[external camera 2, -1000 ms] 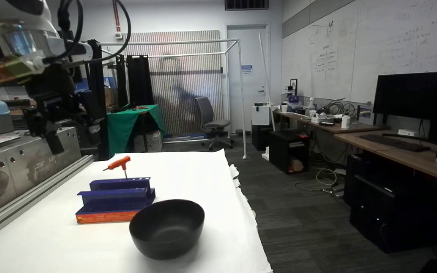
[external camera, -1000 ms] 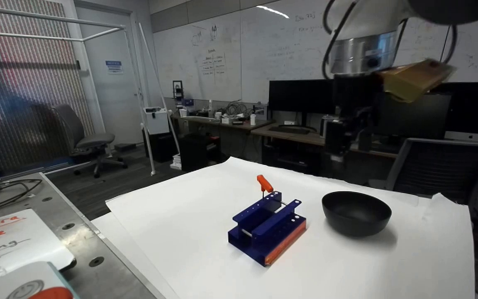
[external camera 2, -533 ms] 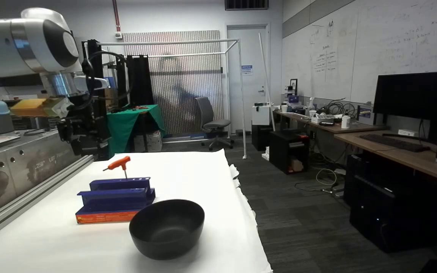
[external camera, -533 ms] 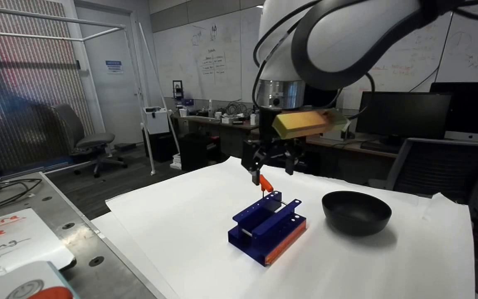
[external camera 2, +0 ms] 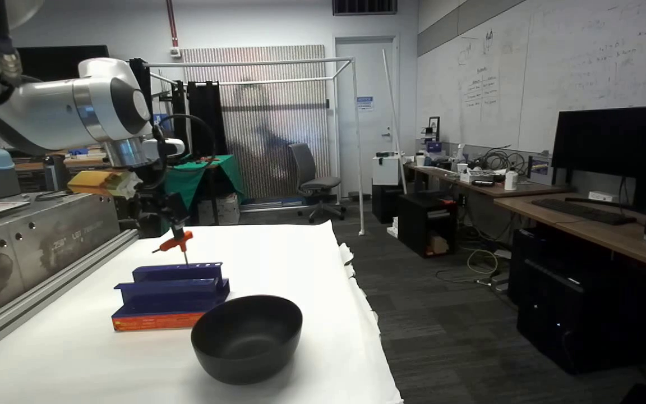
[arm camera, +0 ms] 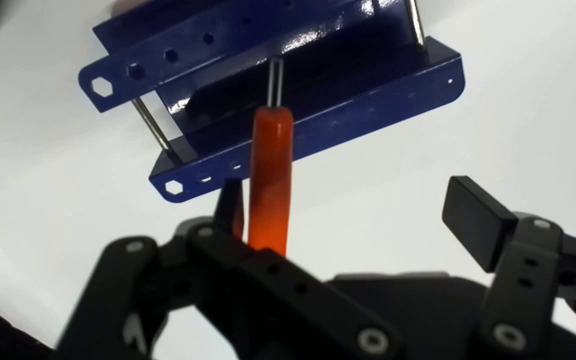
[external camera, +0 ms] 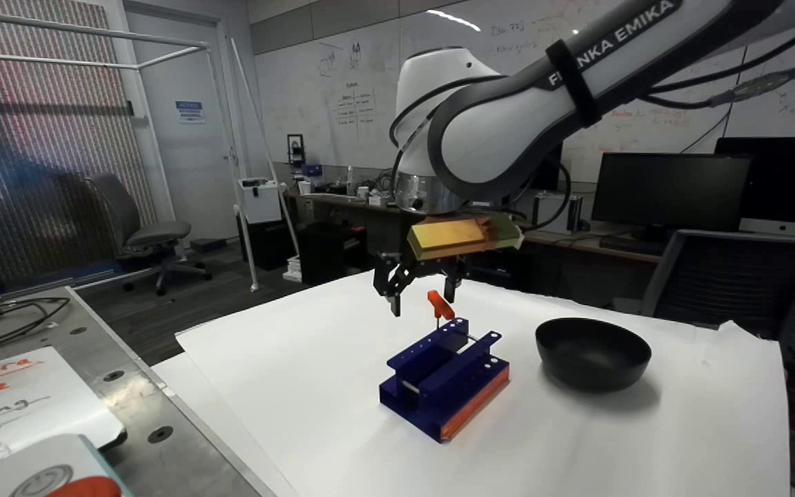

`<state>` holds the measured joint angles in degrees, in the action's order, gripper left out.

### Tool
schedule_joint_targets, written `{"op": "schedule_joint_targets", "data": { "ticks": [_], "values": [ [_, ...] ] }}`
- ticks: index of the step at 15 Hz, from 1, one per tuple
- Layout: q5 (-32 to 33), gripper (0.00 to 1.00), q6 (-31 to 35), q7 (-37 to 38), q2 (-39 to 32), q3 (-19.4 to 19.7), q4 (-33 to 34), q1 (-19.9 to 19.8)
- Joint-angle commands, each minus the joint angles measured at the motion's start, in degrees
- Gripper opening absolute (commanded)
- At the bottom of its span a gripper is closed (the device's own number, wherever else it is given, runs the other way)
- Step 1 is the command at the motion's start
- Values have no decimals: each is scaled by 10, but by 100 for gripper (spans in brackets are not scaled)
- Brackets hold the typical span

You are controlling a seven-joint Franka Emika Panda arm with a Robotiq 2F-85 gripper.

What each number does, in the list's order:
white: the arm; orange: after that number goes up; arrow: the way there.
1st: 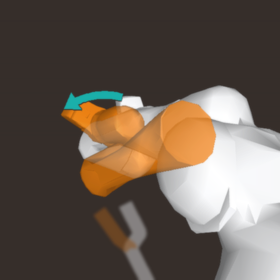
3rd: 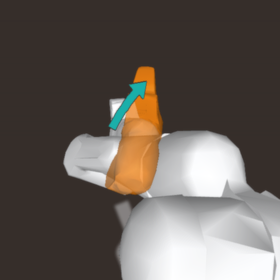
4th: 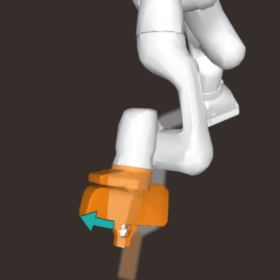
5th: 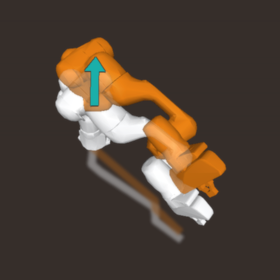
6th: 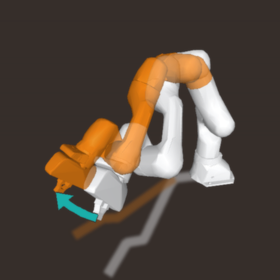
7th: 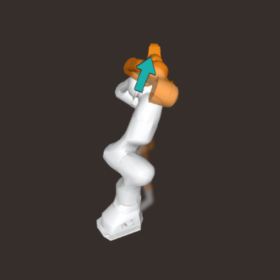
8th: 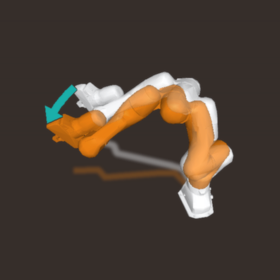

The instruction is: Put the wrench in the black bowl

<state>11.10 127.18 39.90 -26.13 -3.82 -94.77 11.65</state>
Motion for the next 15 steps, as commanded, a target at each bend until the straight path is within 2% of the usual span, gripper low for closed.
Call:
{"op": "schedule_joint_targets", "data": {
  "ticks": [1,2,3,4,8,13,15],
  "values": [
    [-1,100,-28,2,-28,25,56,15],
    [-4,100,-35,-1,-32,27,62,14],
    [-5,90,-41,-2,-35,29,67,14],
    [-12,75,-56,-9,-37,27,73,12],
    [-27,42,-114,-22,-41,22,92,9],
    [-22,6,-118,-14,-36,29,90,7],
    [-26,10,-111,-12,-32,33,83,2]
  ]
}}
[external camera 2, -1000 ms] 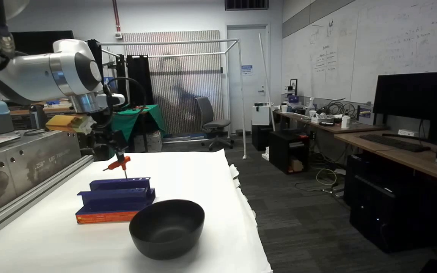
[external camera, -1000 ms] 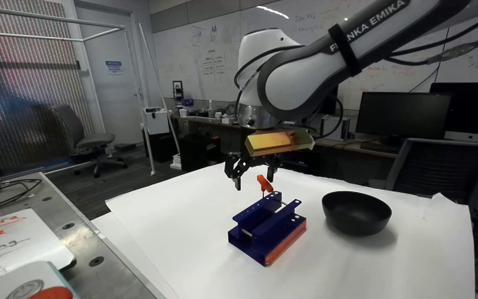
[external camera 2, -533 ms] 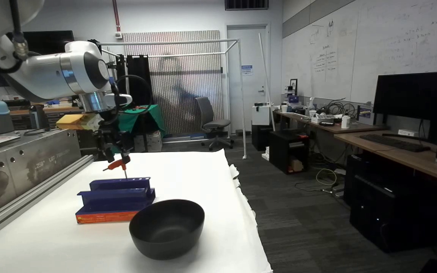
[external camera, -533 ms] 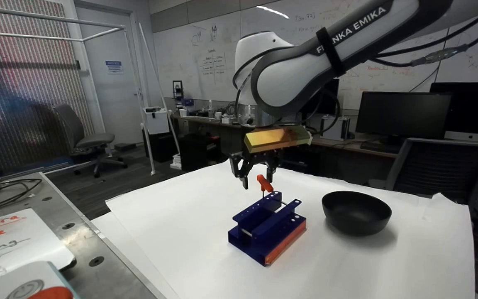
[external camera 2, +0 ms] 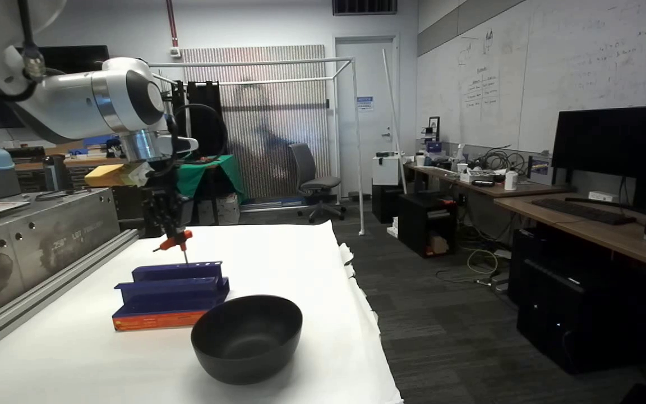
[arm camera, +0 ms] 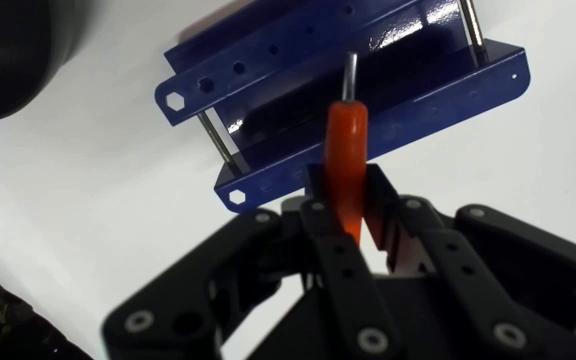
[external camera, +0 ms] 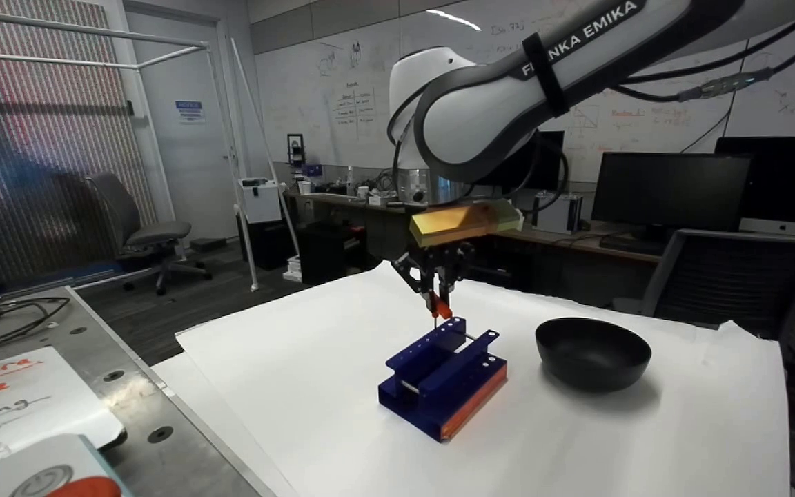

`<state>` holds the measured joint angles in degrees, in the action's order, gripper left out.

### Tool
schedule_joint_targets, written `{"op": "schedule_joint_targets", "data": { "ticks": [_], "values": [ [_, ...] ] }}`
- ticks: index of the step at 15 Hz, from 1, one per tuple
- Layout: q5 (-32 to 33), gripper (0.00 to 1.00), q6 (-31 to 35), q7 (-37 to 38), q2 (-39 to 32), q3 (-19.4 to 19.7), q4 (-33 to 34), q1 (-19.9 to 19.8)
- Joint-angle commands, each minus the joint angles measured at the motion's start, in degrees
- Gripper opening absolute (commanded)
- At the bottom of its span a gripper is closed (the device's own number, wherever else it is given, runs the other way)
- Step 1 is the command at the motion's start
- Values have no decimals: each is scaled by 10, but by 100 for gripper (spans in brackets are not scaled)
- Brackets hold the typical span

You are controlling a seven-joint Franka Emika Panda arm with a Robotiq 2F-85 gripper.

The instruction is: Put the wrench in the black bowl

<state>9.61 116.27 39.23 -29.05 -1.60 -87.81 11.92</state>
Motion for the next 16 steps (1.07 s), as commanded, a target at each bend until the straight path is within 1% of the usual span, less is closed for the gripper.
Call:
{"op": "schedule_joint_targets", "data": {
  "ticks": [1,2,4,6,9,10,12,14,16],
  "values": [
    [-14,11,-5,-7,1,11,10,-2],
    [-21,11,-13,-15,21,8,-1,-4],
    [-5,11,-48,-13,70,9,-20,7],
    [-1,11,-99,-17,103,5,-14,10],
    [5,12,-218,-13,155,-2,14,13],
    [21,12,-275,2,170,-1,27,18],
    [73,13,-353,30,176,-3,42,19],
    [114,13,-377,46,175,-5,20,11],
    [146,12,-395,58,156,-3,4,6]
  ]
}}
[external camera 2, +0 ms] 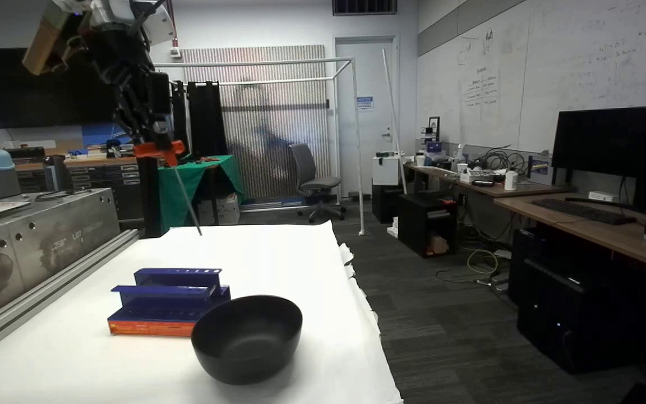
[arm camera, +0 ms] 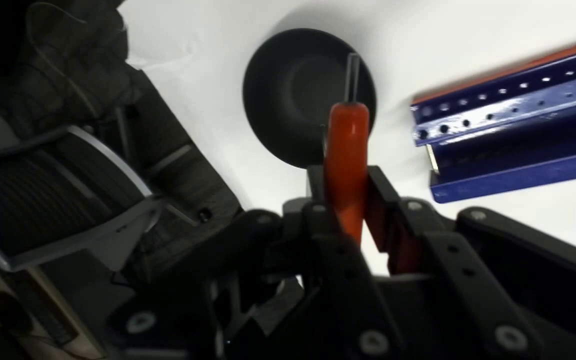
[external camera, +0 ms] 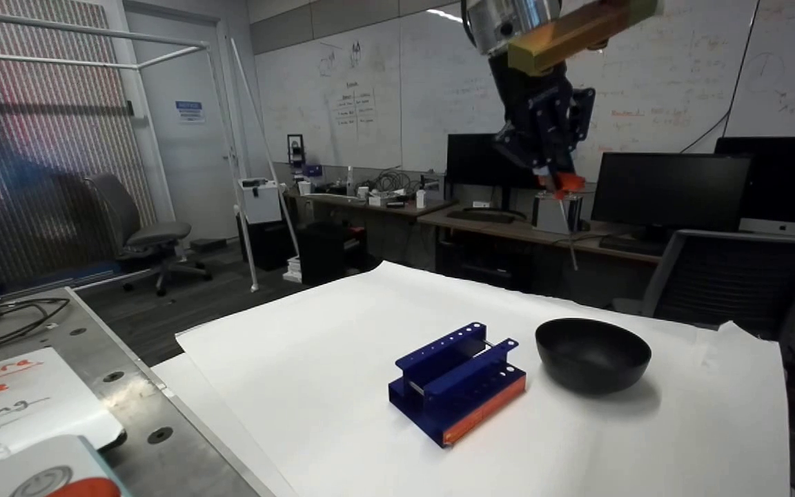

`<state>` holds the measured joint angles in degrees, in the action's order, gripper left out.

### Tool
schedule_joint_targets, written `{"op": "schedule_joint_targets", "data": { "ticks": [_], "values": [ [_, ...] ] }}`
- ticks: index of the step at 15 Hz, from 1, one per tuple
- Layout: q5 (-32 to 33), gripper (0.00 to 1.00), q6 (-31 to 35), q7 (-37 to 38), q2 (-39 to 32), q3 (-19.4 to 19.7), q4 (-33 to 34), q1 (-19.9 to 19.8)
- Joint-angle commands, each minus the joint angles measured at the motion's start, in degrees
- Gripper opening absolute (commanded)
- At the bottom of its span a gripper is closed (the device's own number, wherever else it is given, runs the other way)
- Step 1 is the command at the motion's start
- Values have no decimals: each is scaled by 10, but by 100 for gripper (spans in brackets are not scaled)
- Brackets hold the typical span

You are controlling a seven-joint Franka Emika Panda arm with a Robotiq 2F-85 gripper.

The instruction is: Put the wrench in the black bowl

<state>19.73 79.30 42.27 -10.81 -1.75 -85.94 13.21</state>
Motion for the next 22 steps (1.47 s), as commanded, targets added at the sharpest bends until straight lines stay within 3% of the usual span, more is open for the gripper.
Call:
{"op": "schedule_joint_targets", "data": {
  "ticks": [1,7,13,14,15,16,19,22],
  "values": [
    [58,12,-21,37,-39,0,-26,-9],
    [63,12,52,60,-136,10,-61,-23],
    [54,15,121,65,-187,23,-65,-28],
    [50,21,128,66,-190,25,-65,-30],
    [50,46,139,66,-190,28,-67,-31],
    [47,47,146,67,-186,31,-71,-33],
    [18,69,174,52,-159,31,-88,-48],
    [-57,92,183,-10,-94,19,-116,-73]
  ]
}}
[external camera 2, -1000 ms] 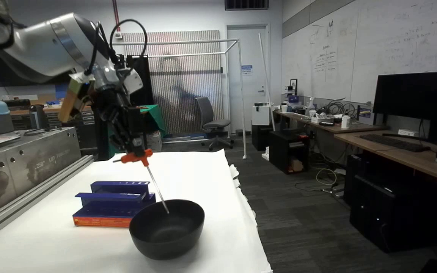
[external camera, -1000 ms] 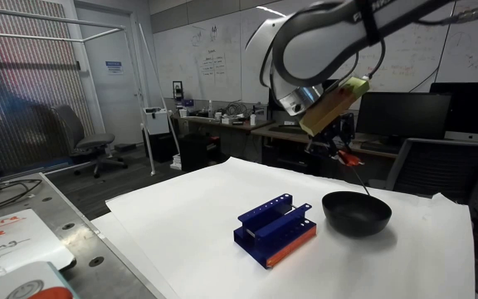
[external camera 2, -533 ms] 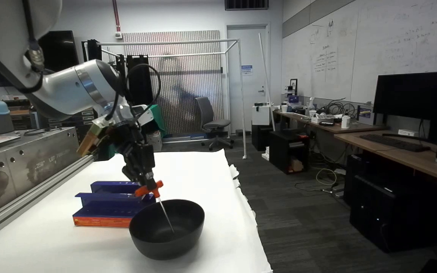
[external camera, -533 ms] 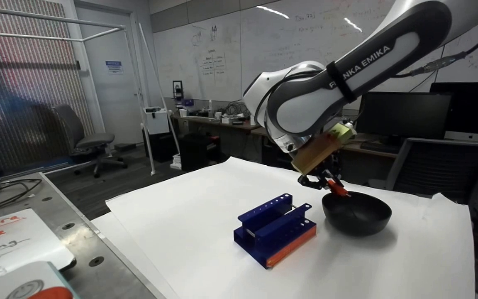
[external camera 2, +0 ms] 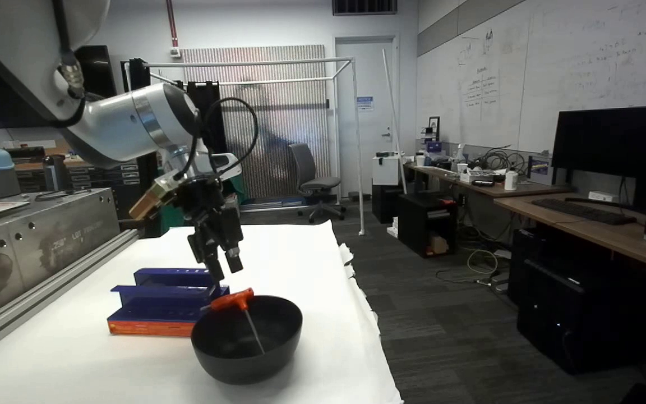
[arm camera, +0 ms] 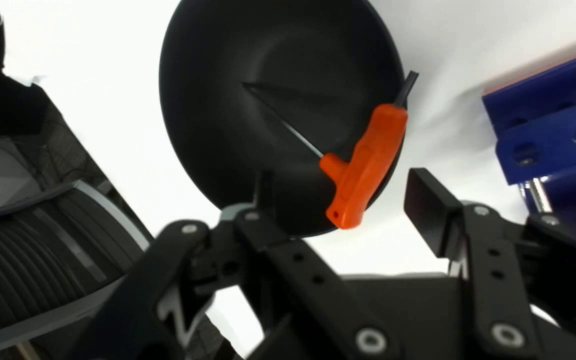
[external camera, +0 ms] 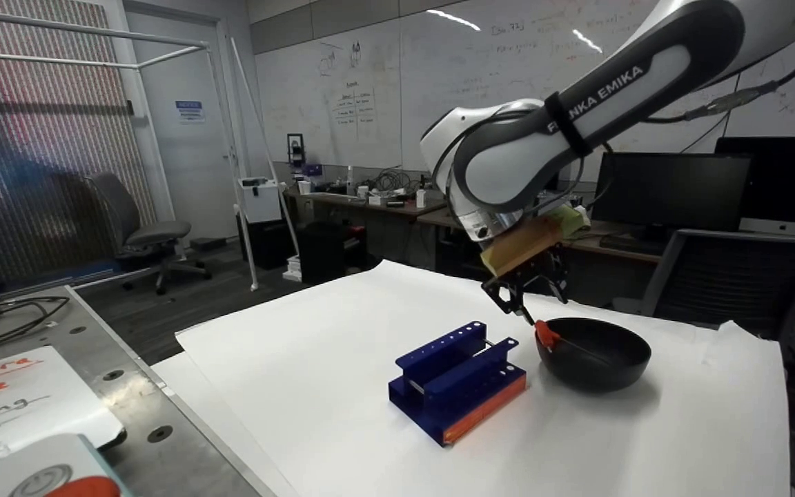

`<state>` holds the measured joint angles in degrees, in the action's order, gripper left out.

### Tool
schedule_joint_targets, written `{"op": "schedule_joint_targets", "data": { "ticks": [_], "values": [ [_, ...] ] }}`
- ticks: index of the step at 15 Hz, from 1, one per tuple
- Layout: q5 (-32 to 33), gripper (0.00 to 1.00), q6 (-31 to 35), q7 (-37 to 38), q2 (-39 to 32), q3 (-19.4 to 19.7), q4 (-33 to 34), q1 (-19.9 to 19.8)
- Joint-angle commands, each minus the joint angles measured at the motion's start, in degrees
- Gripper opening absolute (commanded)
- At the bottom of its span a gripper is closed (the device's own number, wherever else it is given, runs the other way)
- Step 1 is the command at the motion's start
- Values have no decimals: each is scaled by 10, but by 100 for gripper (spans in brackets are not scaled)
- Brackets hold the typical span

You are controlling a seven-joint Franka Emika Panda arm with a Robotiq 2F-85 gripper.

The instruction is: Put the wrench in the black bowl

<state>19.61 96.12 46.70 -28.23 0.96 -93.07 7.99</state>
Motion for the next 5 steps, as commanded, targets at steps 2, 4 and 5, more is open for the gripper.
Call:
{"op": "schedule_joint_targets", "data": {
  "ticks": [2,4,5],
  "values": [
    [-97,100,6,-98,133,-10,-63,-28],
    [-135,100,7,-140,187,-12,-82,-33],
    [-154,100,8,-160,217,-14,-94,-34]
  ]
}}
